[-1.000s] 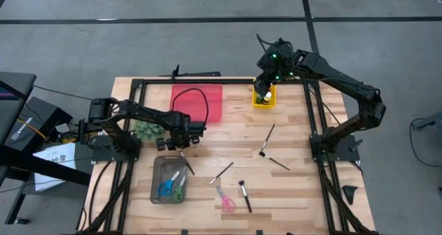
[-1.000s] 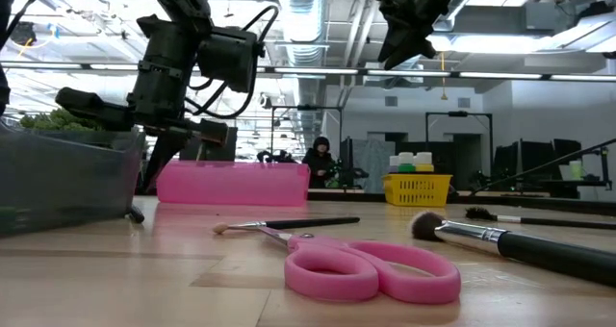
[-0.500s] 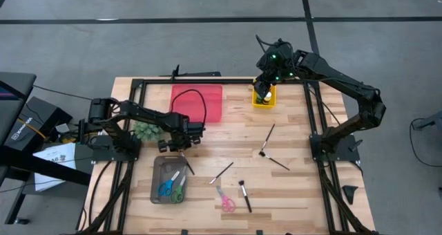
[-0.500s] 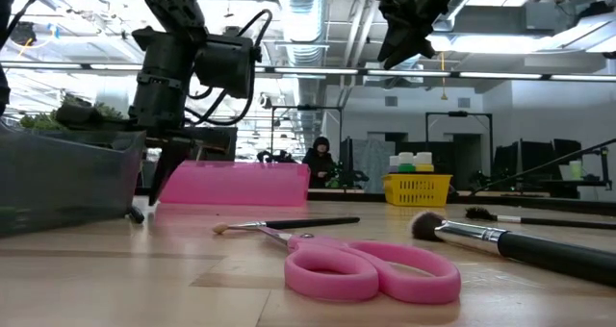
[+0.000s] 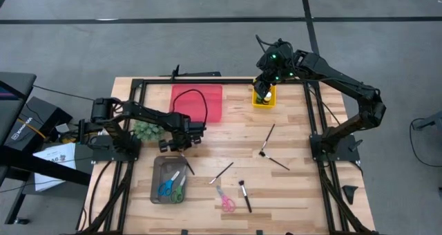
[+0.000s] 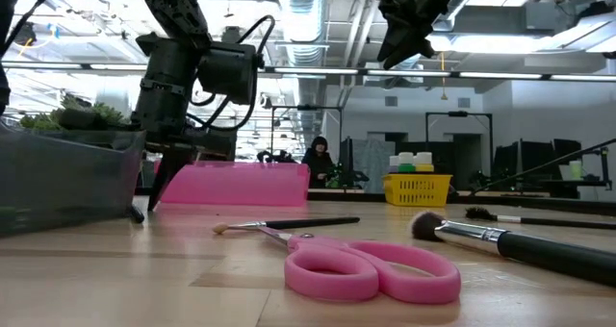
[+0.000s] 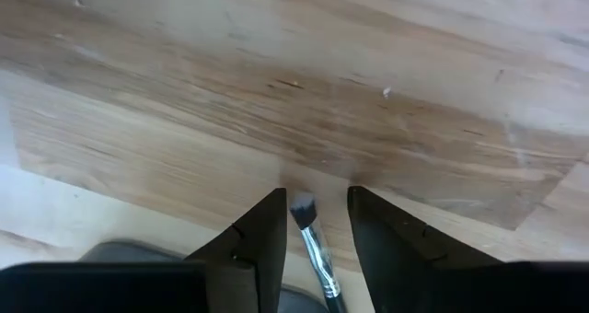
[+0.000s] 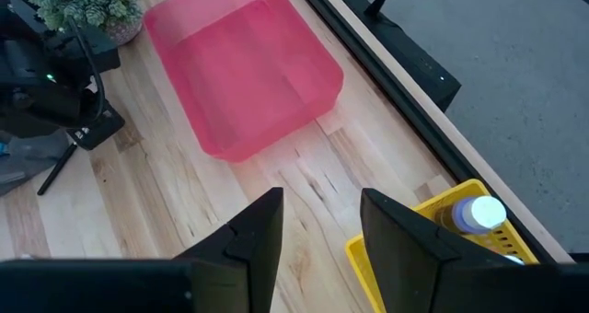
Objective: Pick & Place Paint Supplies
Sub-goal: Put the left foundation brush into the red bin
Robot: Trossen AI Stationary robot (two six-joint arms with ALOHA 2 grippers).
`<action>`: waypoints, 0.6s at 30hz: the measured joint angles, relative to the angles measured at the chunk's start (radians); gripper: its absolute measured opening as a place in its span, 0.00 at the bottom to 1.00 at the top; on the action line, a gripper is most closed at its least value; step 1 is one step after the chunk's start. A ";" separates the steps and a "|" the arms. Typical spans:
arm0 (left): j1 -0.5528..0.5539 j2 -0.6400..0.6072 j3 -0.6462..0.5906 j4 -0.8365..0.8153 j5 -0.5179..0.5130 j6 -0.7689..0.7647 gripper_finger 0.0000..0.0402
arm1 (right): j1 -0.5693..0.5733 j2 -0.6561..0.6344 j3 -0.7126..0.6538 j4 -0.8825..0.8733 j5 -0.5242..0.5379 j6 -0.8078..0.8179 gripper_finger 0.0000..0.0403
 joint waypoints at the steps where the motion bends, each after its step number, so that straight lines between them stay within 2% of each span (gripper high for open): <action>1: -0.003 0.008 -0.001 0.005 -0.001 0.000 0.29 | 0.000 0.000 0.000 0.000 0.000 0.000 0.35; 18: -0.005 0.010 -0.002 0.010 0.020 -0.016 0.29 | -0.001 0.000 0.000 -0.010 0.000 0.000 0.35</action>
